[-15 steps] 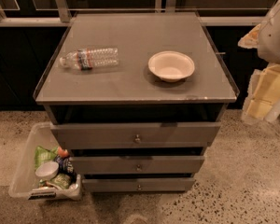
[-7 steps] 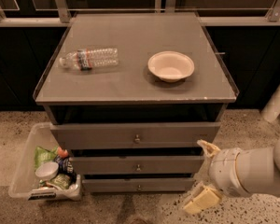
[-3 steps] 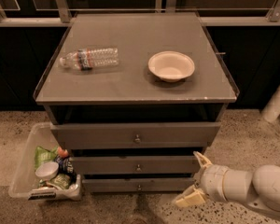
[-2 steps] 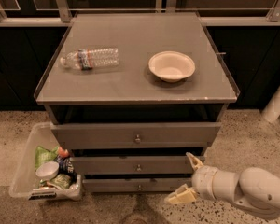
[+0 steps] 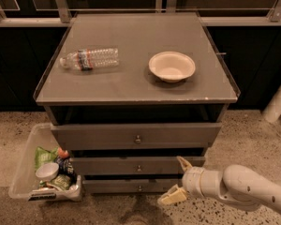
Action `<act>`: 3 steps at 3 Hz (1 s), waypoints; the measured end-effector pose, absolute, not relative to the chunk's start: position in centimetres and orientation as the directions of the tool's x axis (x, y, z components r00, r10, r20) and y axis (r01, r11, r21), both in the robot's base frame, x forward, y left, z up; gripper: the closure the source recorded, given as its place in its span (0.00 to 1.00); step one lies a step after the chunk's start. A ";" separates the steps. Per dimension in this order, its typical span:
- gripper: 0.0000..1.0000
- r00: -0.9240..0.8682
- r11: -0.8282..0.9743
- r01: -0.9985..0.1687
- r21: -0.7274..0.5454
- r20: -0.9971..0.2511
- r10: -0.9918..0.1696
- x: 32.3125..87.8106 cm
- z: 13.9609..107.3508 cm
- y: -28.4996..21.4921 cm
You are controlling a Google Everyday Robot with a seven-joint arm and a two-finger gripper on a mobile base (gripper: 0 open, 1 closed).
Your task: Open middle drawer
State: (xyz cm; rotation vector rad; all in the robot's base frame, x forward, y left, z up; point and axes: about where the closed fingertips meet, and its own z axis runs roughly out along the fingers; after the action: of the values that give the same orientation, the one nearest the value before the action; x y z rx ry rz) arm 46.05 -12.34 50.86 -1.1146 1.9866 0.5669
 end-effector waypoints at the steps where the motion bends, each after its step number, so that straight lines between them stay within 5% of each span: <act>1: 0.00 -0.303 0.526 -0.850 -0.025 -0.794 -0.527 46.9 50.4 -13.1; 3: 0.00 -0.309 0.538 -0.842 -0.050 -0.772 -0.556 51.3 46.0 -14.2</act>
Offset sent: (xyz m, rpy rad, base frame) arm 0.0674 -0.0247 -0.0500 -0.0737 -0.0572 -0.0459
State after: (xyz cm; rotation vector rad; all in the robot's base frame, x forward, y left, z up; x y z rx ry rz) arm 51.33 -14.16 46.00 -1.1299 2.0052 0.4721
